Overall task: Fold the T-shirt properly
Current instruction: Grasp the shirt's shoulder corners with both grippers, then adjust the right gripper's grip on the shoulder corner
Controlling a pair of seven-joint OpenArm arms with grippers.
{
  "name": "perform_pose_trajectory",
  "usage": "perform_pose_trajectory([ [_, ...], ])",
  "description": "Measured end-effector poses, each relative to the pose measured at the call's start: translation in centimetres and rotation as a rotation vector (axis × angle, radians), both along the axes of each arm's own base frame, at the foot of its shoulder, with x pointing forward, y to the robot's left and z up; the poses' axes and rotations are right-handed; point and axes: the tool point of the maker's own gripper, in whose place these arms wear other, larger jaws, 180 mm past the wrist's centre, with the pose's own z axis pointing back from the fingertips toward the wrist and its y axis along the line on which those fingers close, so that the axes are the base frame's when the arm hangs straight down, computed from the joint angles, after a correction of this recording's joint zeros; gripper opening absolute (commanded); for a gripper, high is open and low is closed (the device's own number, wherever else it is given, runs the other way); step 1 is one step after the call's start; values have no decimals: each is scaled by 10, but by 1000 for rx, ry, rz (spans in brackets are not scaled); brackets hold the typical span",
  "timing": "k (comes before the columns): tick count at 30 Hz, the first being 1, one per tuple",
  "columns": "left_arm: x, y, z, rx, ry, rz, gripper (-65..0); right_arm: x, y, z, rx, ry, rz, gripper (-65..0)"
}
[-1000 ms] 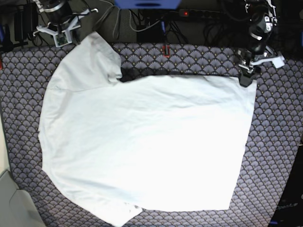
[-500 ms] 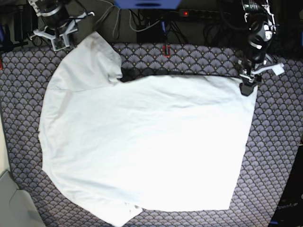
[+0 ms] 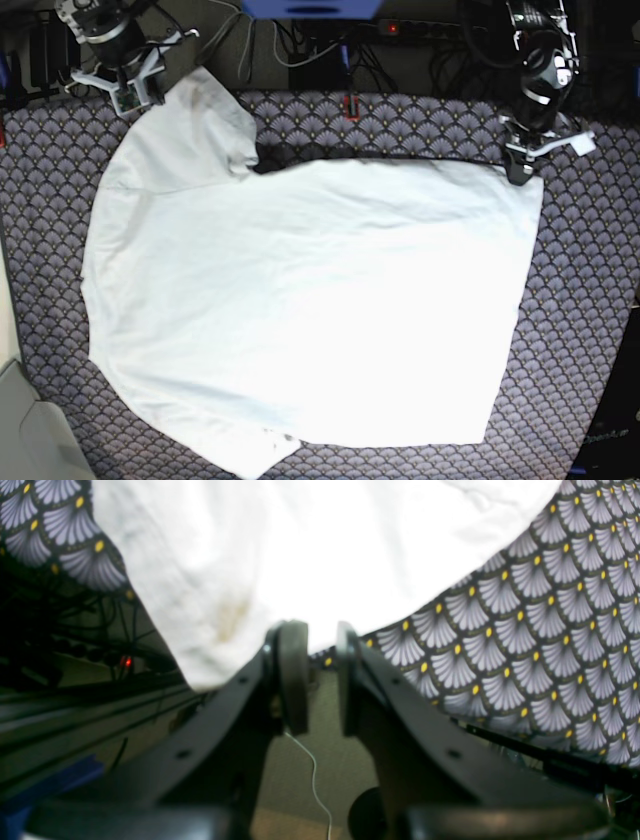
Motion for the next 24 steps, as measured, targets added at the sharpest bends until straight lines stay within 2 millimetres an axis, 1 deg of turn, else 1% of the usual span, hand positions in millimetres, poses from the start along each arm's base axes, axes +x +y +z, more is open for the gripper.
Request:
perform_pose_trajectory([
  [2,0,0,0,0,0,0,-558,0,0,0,0,0,0,-527],
  [3,0,0,0,1,1,0,-577,0,0,0,0,0,0,-522],
  [5,-1,0,-1,0,7,-3,-643,4,2,1,29,-6,-13,-489],
  [6,-1,0,-1,1,9,-3,-650,7,4,3,50,-14,-21,-469],
  [8,-1,0,-2,0,10,-2,-641,11,2,6,87,-23,-47,-435],
  [11,-1,0,-2,1,11,-3,-647,8,-2,6,120,0,-50,-407],
  [13,-1,0,-2,-1,13,-6,-647,10,-2,10,175,10,-45,-402],
  [16,-2,0,-3,0,16,-5,-647,19,-8,16,235,20,-78,-401],
  [18,-2,0,-3,0,16,-6,-647,20,-11,19,256,51,-48,-401],
  [20,-5,0,-4,0,21,-6,-647,17,-13,19,269,97,-22,-401],
  [22,-7,0,-5,0,26,-6,-647,18,-21,18,263,134,-38,-401],
  [24,-7,0,-5,1,26,-6,-647,24,-31,18,275,142,-82,-401],
])
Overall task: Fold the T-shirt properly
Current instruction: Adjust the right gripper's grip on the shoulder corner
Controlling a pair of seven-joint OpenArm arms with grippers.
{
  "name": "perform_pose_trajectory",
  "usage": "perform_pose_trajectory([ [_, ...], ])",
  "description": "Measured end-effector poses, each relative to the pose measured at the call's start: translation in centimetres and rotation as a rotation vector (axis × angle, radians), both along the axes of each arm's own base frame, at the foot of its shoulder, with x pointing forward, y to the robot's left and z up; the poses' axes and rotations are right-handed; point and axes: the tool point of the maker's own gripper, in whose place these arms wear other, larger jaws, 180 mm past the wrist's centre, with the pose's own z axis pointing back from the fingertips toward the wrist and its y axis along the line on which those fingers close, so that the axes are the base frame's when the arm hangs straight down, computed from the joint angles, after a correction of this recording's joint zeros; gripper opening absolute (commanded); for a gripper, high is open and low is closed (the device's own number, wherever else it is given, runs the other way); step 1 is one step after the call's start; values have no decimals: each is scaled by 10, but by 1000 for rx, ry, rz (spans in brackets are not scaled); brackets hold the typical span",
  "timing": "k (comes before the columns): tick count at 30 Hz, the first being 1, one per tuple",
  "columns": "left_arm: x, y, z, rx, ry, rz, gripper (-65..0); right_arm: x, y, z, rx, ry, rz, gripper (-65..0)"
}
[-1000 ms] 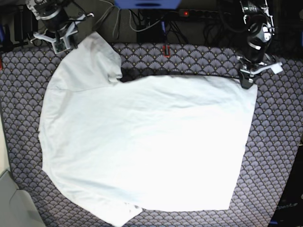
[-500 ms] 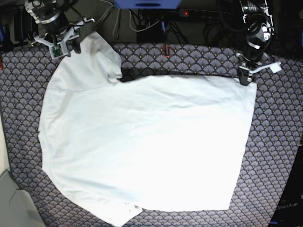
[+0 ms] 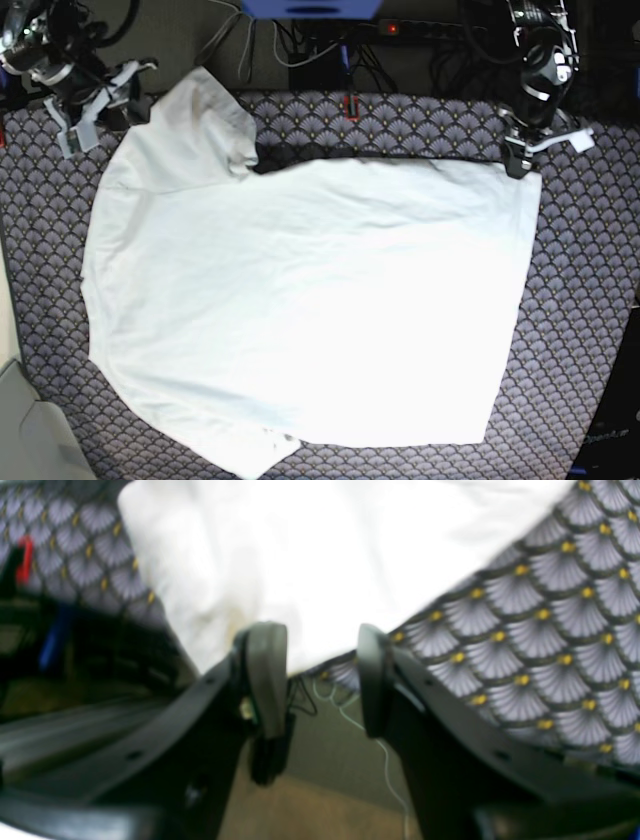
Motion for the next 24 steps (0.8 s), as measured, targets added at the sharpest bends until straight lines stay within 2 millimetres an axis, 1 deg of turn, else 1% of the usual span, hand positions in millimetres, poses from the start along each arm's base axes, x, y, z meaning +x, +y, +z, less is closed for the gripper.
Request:
perform_pose_trajectory([
  [3,0,0,0,1,-1,-1,-647,-5,-15,-14,-5,92,-63,-401],
  [5,0,0,1,1,-2,-1,-647,-11,-21,-25,1,166,-87,-401],
  [8,0,0,0,2,0,-2,-647,-12,-33,-35,10,212,-128,-401],
  [11,-1,0,0,3,1,-2,-647,-15,-31,-43,28,247,-127,-401],
  [15,-1,0,0,3,1,-3,-647,-17,-30,-44,28,258,-125,-401],
  [20,-1,0,0,3,1,-3,-647,-14,-20,-46,38,259,-96,-401],
  [24,0,-1,0,3,1,-4,-647,-6,-19,-43,42,238,-96,-401],
])
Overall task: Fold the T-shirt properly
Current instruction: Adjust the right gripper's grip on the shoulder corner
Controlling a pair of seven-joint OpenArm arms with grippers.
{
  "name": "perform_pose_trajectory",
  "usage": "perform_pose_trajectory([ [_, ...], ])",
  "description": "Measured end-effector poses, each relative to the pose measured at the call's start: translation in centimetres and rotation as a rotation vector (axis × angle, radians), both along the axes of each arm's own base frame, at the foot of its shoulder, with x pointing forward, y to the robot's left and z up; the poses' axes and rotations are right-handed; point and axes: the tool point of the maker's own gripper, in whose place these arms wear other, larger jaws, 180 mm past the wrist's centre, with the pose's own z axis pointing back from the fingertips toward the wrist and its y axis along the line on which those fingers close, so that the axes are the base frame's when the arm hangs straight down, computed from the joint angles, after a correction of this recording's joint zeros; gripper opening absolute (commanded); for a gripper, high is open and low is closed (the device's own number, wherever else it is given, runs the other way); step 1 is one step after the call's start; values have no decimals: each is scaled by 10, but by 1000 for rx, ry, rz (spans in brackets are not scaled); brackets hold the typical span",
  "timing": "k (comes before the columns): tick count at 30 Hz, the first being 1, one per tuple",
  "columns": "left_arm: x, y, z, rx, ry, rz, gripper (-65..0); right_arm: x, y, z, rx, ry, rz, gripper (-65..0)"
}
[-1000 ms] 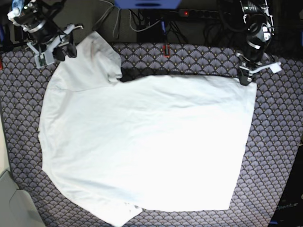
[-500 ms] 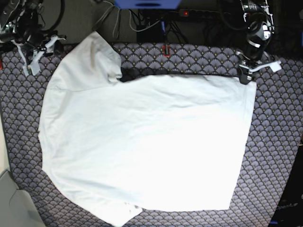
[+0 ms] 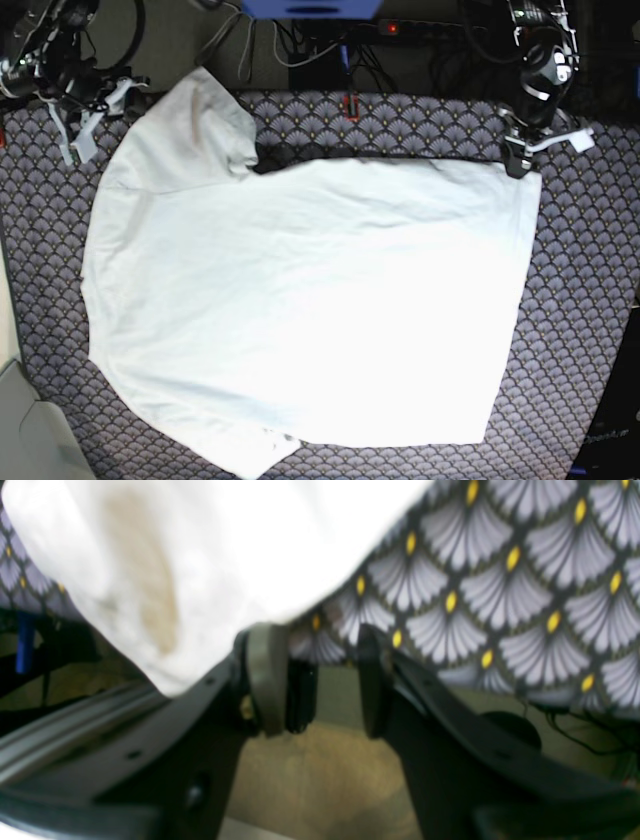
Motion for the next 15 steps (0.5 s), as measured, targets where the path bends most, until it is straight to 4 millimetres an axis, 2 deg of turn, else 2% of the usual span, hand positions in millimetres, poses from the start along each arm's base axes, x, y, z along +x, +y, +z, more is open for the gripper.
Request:
perform_pose_trajectory([
  [4,1,2,1,7,1,-6,-647,3,8,-1,19,2,1,-401],
  [15,-1,3,0,12,9,-16,-647,15,12,2,27,-12,1,-401],
])
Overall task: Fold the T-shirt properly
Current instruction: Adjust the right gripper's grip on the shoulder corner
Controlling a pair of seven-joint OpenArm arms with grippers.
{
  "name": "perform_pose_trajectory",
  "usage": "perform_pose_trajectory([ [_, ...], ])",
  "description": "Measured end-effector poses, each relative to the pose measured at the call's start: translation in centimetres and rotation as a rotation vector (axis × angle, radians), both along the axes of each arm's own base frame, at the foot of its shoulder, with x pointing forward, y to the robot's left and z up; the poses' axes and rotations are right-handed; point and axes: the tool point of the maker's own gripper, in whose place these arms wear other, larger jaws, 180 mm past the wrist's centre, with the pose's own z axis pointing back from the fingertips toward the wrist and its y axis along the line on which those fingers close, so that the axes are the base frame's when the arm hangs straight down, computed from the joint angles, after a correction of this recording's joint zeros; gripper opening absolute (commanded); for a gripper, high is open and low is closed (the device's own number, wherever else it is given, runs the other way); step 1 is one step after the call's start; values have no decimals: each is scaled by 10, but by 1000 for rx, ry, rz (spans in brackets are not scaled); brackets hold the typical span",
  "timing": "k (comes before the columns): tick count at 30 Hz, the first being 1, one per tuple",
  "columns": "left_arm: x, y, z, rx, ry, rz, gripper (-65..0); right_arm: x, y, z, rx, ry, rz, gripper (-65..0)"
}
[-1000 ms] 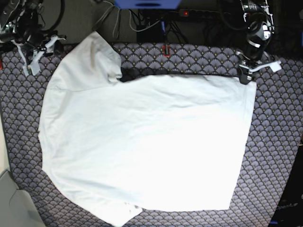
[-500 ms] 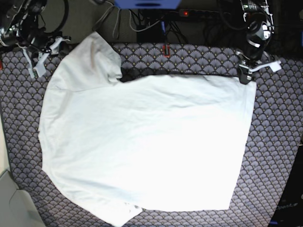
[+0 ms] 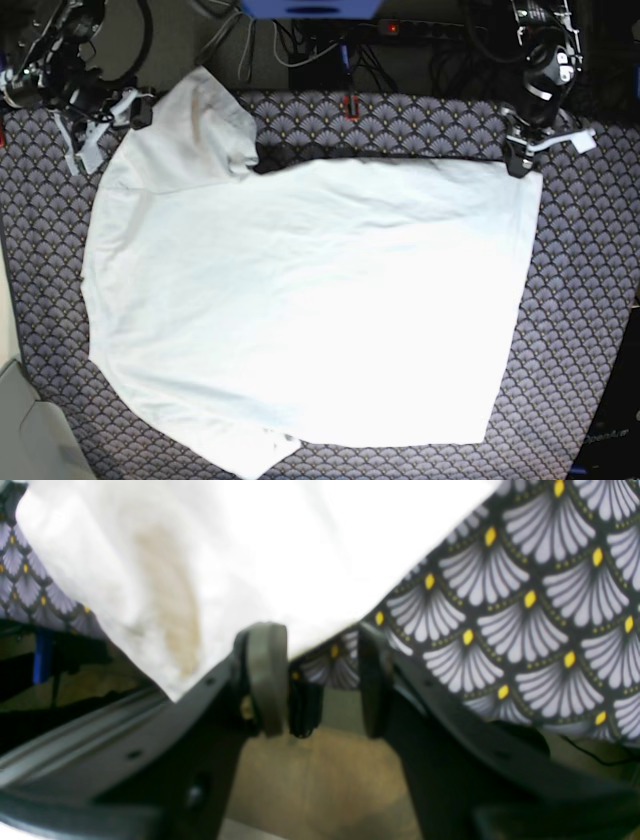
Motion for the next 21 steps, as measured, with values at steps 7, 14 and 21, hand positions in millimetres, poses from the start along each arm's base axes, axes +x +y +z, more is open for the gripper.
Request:
perform_pose_trajectory([
  [7,0,0,0,0,0,0,-647,-4,11,-18,88,29,-32,-401],
  [14,-1,1,0,2,3,-1,-647,2,9,-19,100,22,-36,-401],
  [21,-1,1,0,2,3,-1,-647,3,13,-19,108,19,-44,-406],
])
